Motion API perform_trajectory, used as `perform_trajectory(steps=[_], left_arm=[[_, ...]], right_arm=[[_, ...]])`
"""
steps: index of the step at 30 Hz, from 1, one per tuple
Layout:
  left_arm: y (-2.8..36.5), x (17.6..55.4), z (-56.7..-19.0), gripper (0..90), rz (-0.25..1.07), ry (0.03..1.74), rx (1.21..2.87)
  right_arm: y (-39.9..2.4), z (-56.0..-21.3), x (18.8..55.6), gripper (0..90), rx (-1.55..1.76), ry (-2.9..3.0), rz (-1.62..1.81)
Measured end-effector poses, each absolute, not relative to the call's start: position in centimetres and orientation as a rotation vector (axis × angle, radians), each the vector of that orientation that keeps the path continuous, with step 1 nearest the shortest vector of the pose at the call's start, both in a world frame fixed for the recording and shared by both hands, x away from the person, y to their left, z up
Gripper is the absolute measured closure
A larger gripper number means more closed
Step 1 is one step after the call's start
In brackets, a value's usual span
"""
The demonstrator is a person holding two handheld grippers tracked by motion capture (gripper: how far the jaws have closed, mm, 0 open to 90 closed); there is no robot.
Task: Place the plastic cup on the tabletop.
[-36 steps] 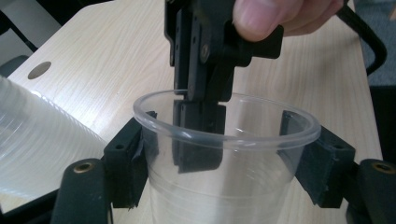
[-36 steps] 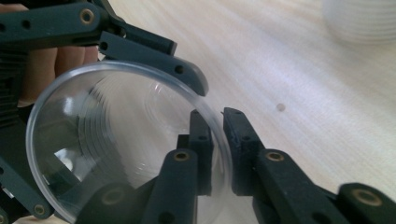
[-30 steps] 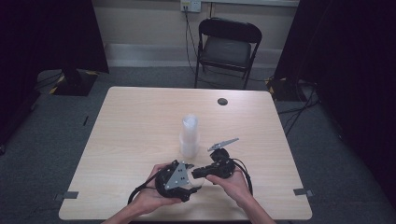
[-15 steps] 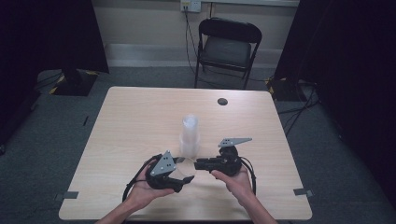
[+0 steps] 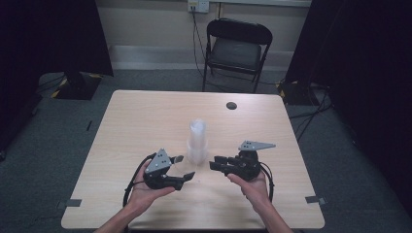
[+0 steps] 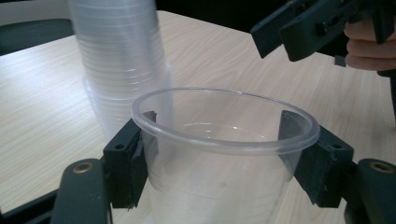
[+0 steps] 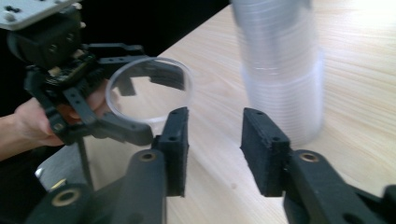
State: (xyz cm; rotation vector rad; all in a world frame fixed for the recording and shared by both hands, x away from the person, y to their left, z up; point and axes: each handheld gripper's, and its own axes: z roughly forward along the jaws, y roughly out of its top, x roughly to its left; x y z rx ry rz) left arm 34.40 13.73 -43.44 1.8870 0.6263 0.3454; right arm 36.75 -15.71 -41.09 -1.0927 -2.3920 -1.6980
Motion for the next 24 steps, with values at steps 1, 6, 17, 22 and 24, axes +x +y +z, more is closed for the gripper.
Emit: perform_trajectory(steps=[1, 6, 17, 22, 24], left_arm=[[13.9, 34.5, -43.4, 29.0, 0.345, 0.630, 1.884], [14.7, 34.9, -43.3, 29.1, 0.346, 0.673, 1.862], [16.3, 35.8, -42.5, 29.4, 0.326, 0.774, 1.778], [17.0, 36.3, -42.1, 29.4, 0.340, 0.806, 1.770], [17.2, 36.5, -42.0, 29.4, 0.342, 0.820, 1.758]], right_arm=[[-15.8, -41.2, 36.8, 60.9, -1.104, -2.391, -1.700], [-15.9, -41.3, 36.8, 56.9, -1.120, -2.469, -1.711], [-16.6, -41.2, 36.0, 51.1, -1.135, -2.543, -1.705], [-17.6, -41.9, 35.5, 50.7, -1.174, -2.565, -1.677], [-18.2, -42.2, 35.4, 50.7, -1.200, -2.569, -1.668]])
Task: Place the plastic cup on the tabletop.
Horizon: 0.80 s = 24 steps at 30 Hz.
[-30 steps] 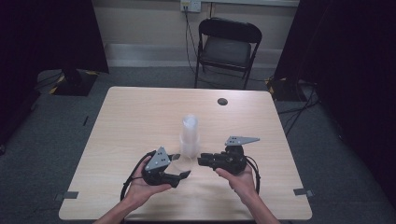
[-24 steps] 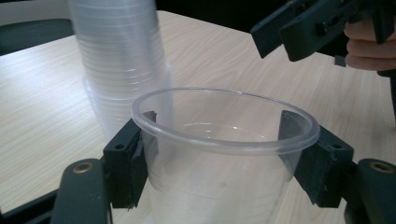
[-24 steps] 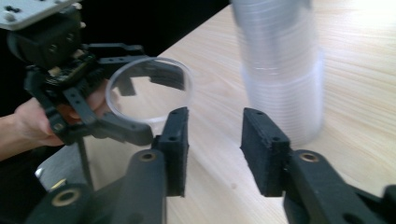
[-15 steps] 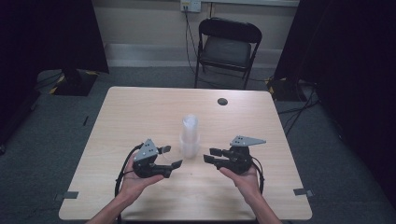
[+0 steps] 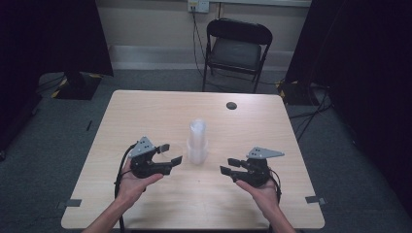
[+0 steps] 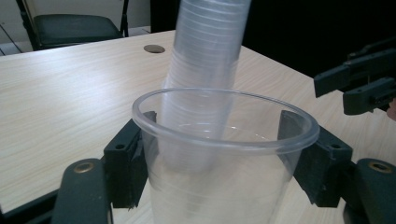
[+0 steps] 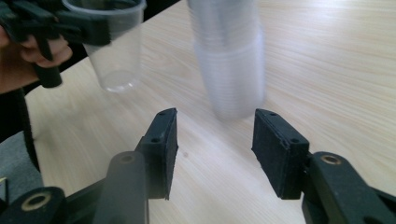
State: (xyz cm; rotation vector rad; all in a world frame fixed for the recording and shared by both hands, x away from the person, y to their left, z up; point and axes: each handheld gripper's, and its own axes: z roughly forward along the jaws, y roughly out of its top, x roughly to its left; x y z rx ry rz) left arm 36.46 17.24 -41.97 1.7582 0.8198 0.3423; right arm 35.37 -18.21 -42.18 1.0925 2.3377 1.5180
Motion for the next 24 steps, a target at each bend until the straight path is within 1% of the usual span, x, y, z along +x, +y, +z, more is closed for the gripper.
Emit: perform_trajectory(steps=[6, 9, 14, 18, 23, 24], left_arm=[[18.2, 36.9, -41.7, 29.5, 0.356, 0.870, 1.736], [18.5, 37.2, -41.5, 29.6, 0.396, 0.882, 1.737], [18.7, 38.1, -41.9, 29.7, 0.420, 0.922, 1.743], [18.6, 39.0, -42.2, 29.5, 0.474, 0.953, 1.776], [19.1, 40.2, -41.6, 29.4, 0.550, 0.953, 1.766], [19.2, 40.5, -41.4, 29.3, 0.555, 0.956, 1.785]], right_arm=[[-19.8, -42.6, 35.3, 49.0, 1.137, 2.319, 1.468], [-20.4, -43.0, 35.2, 46.9, 1.157, 2.304, 1.448], [-21.0, -43.5, 35.2, 46.9, 1.174, 2.296, 1.397], [-21.1, -43.6, 35.2, 46.9, 1.187, 2.282, 1.402], [-21.0, -43.7, 34.9, 46.9, 1.187, 2.283, 1.404], [-21.0, -43.7, 34.8, 46.9, 1.185, 2.290, 1.405]])
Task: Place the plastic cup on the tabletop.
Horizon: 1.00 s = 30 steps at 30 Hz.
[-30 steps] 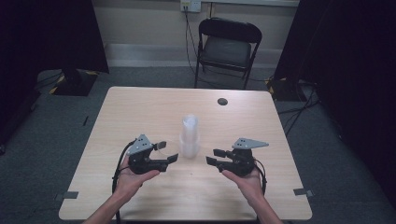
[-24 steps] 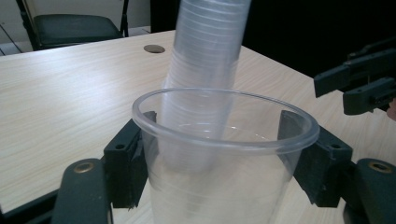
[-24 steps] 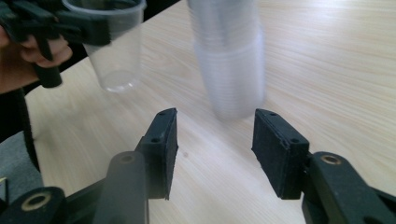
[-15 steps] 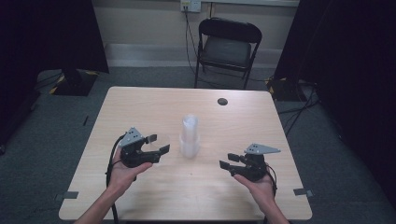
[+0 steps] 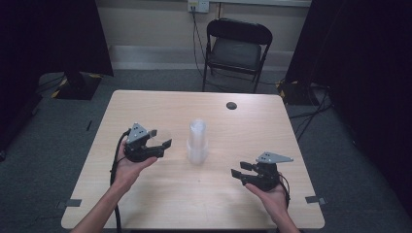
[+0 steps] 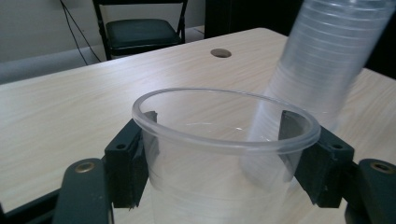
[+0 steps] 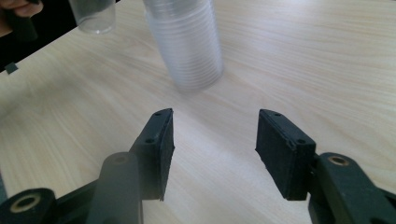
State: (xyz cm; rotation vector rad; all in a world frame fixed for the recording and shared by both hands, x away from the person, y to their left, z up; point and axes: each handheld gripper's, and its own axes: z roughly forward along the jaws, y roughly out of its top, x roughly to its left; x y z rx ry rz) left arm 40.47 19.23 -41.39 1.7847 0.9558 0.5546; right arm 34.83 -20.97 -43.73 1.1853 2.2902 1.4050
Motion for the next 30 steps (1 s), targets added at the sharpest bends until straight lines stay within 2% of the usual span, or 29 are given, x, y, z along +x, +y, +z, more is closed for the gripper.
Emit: perform_trajectory(steps=[9, 11, 30], left_arm=[[18.7, 42.8, -41.1, 28.6, 0.591, 0.911, 1.775], [18.5, 43.3, -41.5, 28.6, 0.620, 0.901, 1.769], [18.5, 47.7, -46.2, 27.5, 0.598, 1.009, 1.739]], right_arm=[[-21.2, -43.9, 34.9, 46.4, 1.203, 2.289, 1.406], [-21.2, -43.9, 35.0, 46.4, 1.200, 2.293, 1.400], [-21.2, -44.3, 35.2, 46.4, 1.206, 2.315, 1.392]])
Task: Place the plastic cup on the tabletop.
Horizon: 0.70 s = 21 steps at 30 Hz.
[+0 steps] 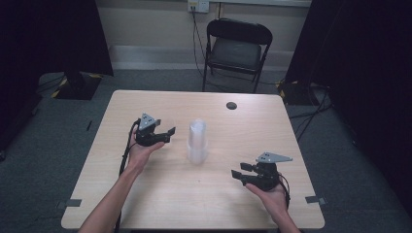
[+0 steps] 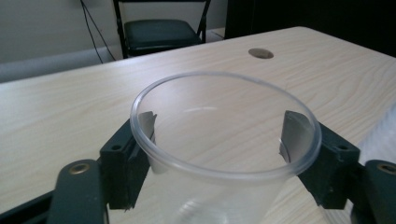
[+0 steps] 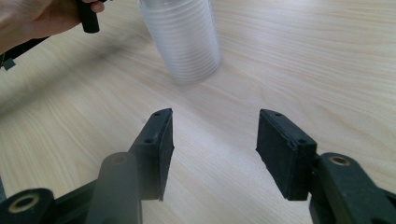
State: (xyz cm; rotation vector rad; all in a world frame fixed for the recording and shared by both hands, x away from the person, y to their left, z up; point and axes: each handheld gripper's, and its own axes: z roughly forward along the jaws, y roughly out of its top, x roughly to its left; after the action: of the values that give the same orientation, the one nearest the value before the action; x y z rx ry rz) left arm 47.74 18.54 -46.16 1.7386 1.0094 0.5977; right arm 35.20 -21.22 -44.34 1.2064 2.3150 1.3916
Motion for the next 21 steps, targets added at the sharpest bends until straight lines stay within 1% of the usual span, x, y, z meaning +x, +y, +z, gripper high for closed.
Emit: perform_trajectory(steps=[10, 13, 15, 21], left_arm=[[18.5, 47.8, -46.8, 27.3, 0.594, 1.015, 1.801], [18.5, 47.8, -46.9, 26.7, 0.562, 1.036, 1.807], [18.5, 47.8, -47.2, 25.8, 0.540, 1.042, 1.842], [18.7, 48.0, -47.5, 19.8, 0.493, 1.086, 1.838]], right_arm=[[-21.3, -44.4, 35.2, 45.3, 1.217, 2.308, 1.384], [-21.2, -44.4, 35.3, 43.8, 1.216, 2.315, 1.380], [-21.2, -44.4, 35.3, 43.4, 1.217, 2.315, 1.378], [-21.3, -44.4, 35.3, 42.9, 1.216, 2.312, 1.379]])
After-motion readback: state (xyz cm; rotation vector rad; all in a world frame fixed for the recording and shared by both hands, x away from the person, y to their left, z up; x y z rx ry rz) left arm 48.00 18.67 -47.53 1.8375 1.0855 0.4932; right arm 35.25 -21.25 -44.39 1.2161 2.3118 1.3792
